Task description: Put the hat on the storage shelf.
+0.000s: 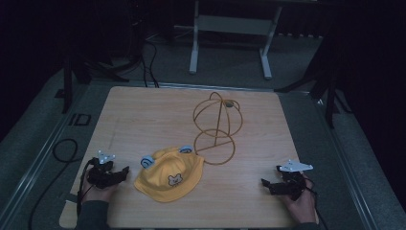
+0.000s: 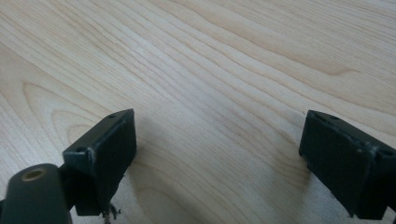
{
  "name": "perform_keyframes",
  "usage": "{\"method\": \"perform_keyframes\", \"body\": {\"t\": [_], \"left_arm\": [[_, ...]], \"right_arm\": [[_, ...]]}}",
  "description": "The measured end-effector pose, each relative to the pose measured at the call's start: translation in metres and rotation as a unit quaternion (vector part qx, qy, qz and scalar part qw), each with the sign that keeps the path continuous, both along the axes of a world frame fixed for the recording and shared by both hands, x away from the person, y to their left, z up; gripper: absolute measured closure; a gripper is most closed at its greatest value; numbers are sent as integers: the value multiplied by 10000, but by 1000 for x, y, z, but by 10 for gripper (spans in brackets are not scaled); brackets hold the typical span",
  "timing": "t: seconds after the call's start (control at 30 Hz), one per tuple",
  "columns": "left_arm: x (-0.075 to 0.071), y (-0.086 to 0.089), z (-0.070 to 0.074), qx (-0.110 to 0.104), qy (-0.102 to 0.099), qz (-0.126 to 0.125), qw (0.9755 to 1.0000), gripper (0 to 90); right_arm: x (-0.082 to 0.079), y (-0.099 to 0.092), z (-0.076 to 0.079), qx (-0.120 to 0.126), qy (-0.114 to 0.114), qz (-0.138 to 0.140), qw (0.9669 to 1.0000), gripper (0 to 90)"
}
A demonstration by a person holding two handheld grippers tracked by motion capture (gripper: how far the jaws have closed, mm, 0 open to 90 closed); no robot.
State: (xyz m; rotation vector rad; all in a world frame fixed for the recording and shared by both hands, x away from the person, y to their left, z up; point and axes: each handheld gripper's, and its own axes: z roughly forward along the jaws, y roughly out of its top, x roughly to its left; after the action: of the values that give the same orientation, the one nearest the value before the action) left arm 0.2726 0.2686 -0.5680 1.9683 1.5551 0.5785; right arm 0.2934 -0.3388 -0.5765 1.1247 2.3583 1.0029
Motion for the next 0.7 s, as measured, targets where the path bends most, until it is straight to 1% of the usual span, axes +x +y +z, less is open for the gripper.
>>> {"method": "perform_keyframes", "body": {"t": [0.13,0.43,0.6,0.63,0.67,0.7], "left_arm": [[0,-1,1,2,4,-38,10000,406],[-1,-1,0,-16,-38,-41,10000,410],[1,-3,2,14,45,-77,10000,459],[0,-4,3,21,73,-51,10000,470],[1,-5,4,44,119,-36,9999,525],[1,-6,5,80,129,-29,9999,525]], "right_arm": [[0,0,0,0,0,-14,10000,110],[0,1,0,3,-3,-34,10000,111],[0,1,0,6,2,-44,10000,112],[0,1,0,4,0,-44,10000,112],[-1,1,0,6,2,-47,10000,112],[-1,1,0,6,2,-47,10000,112]]}}
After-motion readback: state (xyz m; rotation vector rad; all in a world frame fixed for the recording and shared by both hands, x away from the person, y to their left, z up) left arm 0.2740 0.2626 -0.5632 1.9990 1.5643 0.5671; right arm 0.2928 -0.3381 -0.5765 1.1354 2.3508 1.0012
